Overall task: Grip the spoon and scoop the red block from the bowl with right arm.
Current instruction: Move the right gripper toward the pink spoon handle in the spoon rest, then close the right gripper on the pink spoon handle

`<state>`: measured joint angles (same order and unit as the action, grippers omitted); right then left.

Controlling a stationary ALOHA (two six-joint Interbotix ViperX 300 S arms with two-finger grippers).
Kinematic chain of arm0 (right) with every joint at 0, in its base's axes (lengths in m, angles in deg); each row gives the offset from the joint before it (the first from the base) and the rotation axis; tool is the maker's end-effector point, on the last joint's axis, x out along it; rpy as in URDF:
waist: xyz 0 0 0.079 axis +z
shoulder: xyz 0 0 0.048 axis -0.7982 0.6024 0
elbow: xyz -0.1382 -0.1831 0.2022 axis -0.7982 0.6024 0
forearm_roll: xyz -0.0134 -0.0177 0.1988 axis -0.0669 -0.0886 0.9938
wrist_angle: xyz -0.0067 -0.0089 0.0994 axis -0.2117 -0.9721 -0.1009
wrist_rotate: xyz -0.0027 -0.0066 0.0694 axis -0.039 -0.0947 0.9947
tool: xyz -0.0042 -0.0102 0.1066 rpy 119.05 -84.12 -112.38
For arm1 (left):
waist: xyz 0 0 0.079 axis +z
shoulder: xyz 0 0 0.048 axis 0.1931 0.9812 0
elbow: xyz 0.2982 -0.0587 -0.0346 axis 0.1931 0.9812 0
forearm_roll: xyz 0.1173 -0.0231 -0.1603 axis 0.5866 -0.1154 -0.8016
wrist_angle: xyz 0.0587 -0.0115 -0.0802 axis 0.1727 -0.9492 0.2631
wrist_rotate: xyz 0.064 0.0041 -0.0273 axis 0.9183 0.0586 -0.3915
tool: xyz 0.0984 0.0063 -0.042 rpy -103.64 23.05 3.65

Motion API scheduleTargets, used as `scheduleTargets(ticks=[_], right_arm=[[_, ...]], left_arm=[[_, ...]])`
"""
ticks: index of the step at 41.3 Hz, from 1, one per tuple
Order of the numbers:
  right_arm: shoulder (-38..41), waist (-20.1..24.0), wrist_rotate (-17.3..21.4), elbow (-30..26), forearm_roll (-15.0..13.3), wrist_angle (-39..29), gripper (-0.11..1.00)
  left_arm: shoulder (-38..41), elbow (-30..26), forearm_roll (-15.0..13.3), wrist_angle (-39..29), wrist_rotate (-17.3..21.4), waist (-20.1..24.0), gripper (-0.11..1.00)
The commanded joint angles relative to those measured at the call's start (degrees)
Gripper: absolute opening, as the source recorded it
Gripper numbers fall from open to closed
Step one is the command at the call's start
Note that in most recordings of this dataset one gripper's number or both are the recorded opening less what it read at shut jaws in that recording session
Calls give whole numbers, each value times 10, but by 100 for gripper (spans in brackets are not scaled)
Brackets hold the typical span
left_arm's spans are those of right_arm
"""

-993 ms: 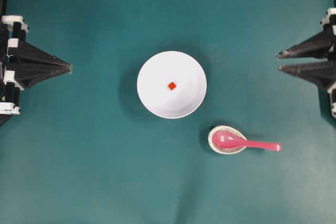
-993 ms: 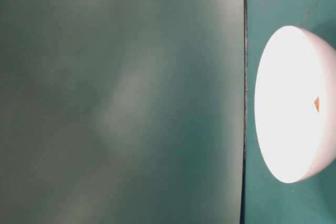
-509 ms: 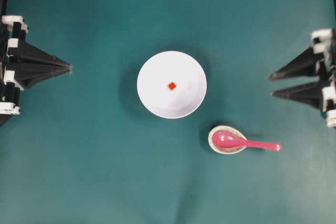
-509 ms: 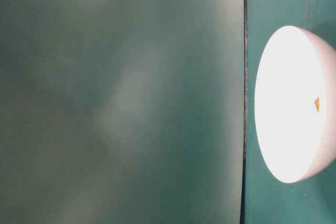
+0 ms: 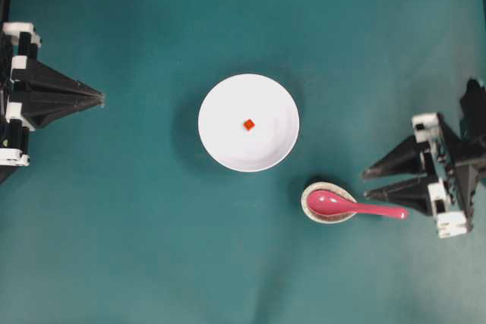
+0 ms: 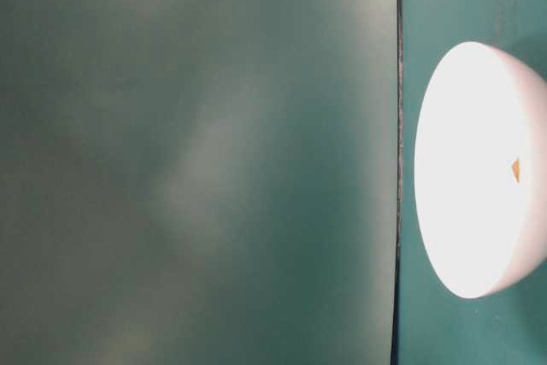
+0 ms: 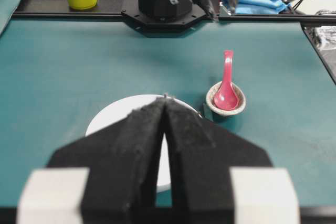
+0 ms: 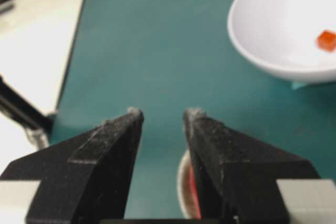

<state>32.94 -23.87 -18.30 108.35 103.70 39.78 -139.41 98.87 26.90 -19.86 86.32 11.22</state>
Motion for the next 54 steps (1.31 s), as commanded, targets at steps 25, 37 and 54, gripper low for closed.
scheduleTargets(ticks=[25,37,54], right_arm=[[185,258,-16,11,301,178,46],[207,258,-19,26,301,142,46],[227,258,-28,16,288,117,46]], left_arm=[[4,-10,2,-4,-1,1,0],[4,-9,1,-15,-1,4,0],[4,-9,2,-17,-1,12,0]])
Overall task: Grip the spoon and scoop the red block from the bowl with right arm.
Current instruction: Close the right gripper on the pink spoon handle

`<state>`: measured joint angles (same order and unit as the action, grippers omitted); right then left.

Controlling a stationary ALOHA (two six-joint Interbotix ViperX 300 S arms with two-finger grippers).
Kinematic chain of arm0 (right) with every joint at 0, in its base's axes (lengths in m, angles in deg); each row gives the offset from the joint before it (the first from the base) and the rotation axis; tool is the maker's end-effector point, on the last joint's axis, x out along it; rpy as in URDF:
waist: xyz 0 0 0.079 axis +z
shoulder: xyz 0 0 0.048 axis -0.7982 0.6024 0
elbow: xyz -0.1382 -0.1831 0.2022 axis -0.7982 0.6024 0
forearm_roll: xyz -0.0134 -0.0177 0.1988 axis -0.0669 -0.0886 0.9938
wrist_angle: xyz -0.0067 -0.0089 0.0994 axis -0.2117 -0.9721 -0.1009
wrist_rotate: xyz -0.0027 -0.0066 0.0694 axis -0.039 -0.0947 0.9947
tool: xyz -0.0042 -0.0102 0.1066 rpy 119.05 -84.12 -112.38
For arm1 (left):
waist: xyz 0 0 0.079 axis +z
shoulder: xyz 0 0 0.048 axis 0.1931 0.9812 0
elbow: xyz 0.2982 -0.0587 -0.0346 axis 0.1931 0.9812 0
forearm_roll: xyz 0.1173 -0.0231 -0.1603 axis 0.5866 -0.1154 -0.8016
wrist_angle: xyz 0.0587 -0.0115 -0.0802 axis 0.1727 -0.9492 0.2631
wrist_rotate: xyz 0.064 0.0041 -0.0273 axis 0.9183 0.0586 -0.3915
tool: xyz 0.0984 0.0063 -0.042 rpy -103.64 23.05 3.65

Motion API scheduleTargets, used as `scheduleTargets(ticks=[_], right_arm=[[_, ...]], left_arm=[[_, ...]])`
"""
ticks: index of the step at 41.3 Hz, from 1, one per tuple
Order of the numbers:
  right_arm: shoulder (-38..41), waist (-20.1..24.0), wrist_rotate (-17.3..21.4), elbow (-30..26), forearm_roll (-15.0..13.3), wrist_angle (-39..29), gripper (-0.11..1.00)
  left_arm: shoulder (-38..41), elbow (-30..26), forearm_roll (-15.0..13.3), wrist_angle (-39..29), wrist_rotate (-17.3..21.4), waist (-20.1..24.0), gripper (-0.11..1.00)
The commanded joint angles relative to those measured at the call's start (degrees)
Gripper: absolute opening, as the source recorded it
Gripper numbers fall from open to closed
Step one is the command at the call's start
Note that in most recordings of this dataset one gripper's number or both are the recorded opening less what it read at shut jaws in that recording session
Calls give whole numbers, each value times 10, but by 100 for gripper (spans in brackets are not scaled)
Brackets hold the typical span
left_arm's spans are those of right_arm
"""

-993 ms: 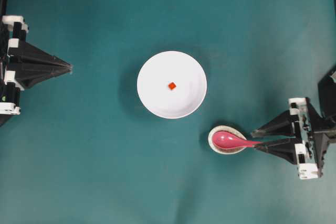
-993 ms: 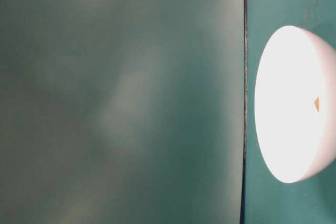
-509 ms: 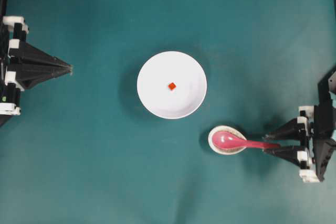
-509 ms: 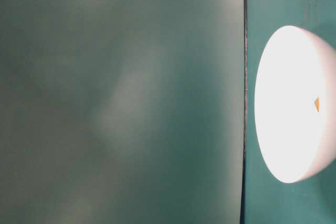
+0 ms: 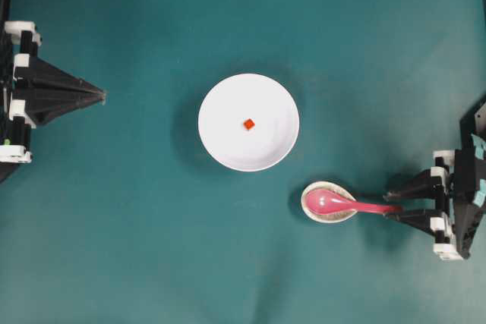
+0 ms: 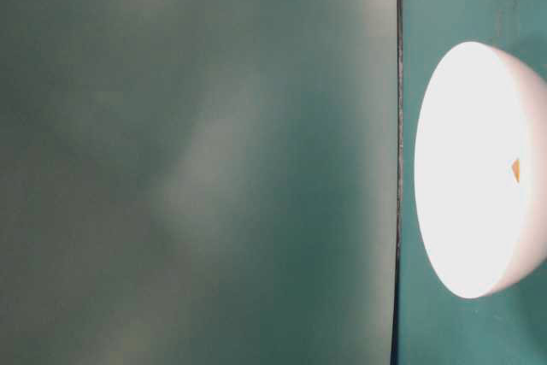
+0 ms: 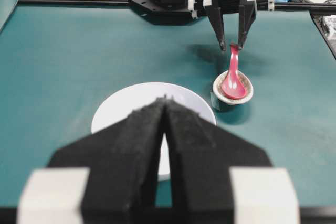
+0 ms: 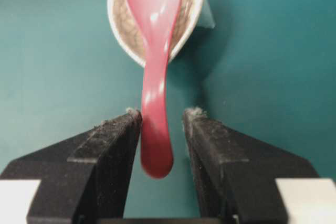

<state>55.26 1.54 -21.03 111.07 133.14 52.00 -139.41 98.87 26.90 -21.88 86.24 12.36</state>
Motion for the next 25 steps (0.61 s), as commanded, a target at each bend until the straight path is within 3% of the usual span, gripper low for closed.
scheduleTargets(ticks=[1,11,25], right_arm=[[4,4,-1,-13,-7,-7,46],[20,4,-22,-26,-7,-4,46],[19,4,-23,-19,-4,8,45]], left_arm=[[4,-9,2,4,0,1,0],[4,-9,2,4,0,1,0],[4,-10,1,4,-1,1,0]])
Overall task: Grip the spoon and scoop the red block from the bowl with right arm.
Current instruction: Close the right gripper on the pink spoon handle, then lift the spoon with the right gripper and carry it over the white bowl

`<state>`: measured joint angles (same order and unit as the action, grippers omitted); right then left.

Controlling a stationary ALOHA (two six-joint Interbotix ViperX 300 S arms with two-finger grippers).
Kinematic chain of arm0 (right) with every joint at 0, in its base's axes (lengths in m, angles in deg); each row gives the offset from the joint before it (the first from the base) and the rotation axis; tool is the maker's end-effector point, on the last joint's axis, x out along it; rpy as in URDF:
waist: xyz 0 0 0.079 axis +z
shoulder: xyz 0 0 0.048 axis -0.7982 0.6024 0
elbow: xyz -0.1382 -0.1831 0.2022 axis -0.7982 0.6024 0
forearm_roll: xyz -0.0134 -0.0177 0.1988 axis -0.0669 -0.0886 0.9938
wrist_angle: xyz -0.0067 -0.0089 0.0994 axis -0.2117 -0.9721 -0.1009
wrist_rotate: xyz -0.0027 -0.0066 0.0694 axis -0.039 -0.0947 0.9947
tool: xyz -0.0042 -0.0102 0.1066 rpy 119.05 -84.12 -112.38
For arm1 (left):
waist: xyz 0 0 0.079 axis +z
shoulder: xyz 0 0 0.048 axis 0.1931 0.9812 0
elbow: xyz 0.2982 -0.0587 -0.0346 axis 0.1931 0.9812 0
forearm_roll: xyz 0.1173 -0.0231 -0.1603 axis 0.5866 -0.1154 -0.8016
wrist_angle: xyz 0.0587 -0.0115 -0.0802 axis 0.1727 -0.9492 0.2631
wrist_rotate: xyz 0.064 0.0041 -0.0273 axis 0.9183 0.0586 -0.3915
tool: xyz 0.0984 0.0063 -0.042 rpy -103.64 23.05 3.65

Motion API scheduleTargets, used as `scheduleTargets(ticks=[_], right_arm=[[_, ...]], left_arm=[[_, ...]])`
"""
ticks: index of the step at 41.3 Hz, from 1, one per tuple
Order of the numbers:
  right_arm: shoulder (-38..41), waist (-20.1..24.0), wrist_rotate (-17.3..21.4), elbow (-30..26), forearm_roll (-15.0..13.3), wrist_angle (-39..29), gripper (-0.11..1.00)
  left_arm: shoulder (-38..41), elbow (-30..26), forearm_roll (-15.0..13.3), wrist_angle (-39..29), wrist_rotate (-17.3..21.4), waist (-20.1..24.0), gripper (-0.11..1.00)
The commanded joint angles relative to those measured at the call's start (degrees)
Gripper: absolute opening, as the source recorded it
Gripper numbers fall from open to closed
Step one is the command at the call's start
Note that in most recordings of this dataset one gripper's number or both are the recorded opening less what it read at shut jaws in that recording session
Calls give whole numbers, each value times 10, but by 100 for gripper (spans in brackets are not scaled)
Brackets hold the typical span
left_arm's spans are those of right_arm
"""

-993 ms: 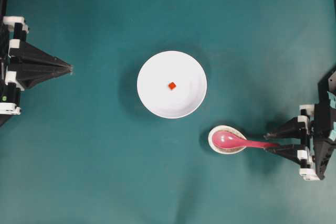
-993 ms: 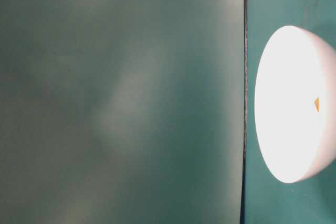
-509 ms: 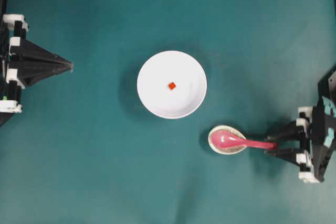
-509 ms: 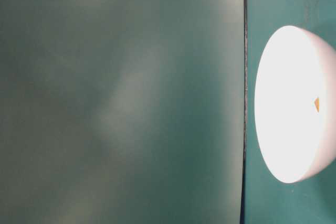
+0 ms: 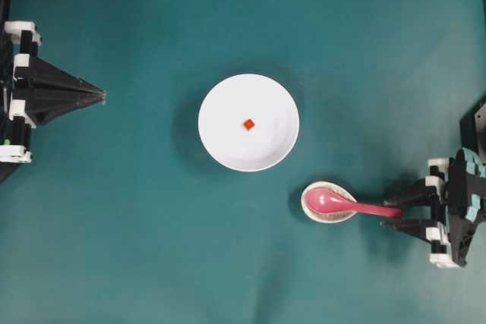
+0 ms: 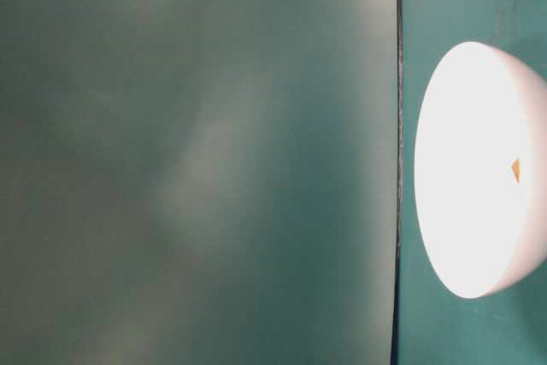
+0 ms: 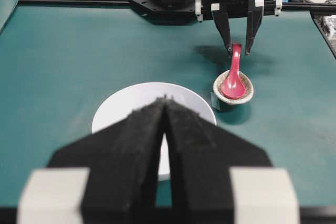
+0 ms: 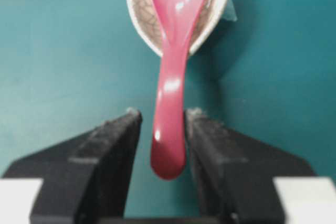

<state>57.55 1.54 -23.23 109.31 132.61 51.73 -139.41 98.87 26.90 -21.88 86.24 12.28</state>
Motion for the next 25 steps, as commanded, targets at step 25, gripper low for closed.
scheduleTargets(ticks=[25], right_arm=[[-4,-3,-25,-2,1,24,27]], left_arm=[[4,-9,1,4,-1,2,0]])
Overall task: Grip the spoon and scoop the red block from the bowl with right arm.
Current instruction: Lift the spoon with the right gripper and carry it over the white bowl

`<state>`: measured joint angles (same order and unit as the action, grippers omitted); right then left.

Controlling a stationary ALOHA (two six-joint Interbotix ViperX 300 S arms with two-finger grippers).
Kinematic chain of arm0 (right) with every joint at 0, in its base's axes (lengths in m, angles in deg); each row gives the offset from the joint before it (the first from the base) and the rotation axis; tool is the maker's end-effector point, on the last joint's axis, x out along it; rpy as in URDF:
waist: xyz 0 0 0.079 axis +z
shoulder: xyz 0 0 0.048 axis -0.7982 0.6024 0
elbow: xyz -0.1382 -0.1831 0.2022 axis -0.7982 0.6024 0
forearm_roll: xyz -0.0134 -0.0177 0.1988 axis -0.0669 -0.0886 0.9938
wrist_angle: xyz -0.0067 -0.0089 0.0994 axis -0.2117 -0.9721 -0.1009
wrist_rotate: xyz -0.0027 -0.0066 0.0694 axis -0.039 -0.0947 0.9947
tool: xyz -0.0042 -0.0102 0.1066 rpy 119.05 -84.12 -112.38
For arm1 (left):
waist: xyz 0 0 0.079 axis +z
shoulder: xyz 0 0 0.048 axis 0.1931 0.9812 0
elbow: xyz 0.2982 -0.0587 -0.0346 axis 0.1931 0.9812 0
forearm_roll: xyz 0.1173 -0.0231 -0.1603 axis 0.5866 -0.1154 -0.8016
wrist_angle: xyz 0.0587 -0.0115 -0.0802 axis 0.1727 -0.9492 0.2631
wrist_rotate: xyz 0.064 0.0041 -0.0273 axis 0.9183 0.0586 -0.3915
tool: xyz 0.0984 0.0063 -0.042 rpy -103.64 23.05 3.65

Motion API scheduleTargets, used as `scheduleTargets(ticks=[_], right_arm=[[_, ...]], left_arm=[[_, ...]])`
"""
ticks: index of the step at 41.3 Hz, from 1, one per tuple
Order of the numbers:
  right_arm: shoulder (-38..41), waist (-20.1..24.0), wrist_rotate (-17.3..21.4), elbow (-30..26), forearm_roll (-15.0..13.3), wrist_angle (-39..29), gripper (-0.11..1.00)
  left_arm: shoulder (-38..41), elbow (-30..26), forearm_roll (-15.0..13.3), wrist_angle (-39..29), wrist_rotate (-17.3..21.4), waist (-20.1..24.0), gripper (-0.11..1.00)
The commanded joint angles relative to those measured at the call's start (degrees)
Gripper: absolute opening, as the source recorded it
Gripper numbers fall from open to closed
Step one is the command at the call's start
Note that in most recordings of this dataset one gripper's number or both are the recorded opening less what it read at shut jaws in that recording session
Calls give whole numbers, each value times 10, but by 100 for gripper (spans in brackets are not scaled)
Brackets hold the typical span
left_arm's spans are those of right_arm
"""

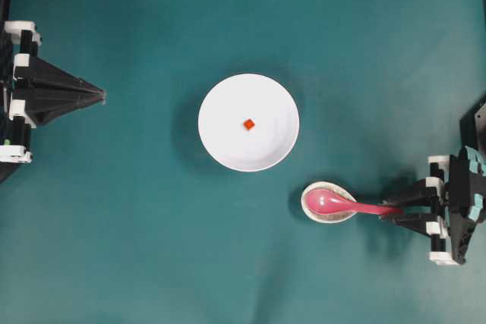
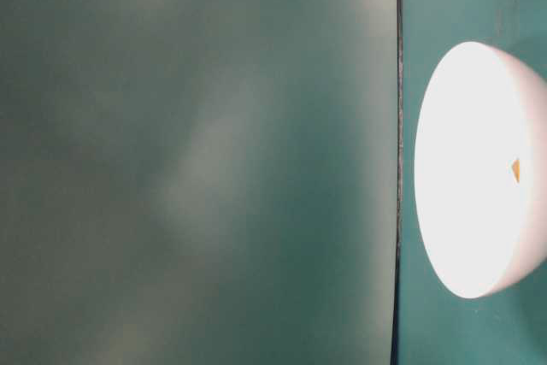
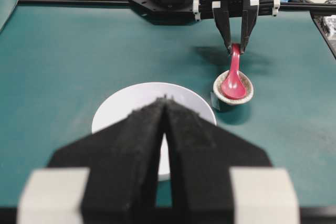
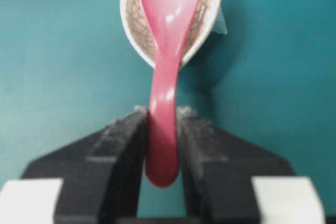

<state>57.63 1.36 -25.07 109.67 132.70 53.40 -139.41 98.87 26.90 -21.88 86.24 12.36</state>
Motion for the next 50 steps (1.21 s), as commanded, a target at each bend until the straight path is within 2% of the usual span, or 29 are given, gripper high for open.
scheduleTargets(ticks=[1,8,15,19,24,30,36,43,50], right_arm=[[-4,-2,-11,-6,0,7,25],[-11,-2,-18,-9,0,14,25],[-49,-12,-30,-10,0,31,25],[-83,-25,-55,-10,0,32,25],[-127,-51,-107,-13,0,30,25],[-198,-107,-167,-22,0,12,25],[-276,-175,-215,-44,0,-46,25],[-352,-272,-249,-95,0,-154,25],[-394,-368,-263,-154,-3,-248,25]], left_arm=[[4,-9,1,4,-1,1,0],[4,-9,1,4,-1,1,0],[4,-9,1,4,-1,1,0],[4,-9,1,4,-1,1,0],[4,-10,1,4,-1,1,0],[4,-10,1,4,-1,1,0],[4,-10,1,4,-1,1,0],[4,-10,0,4,-1,1,0],[4,-11,1,4,-1,1,0]])
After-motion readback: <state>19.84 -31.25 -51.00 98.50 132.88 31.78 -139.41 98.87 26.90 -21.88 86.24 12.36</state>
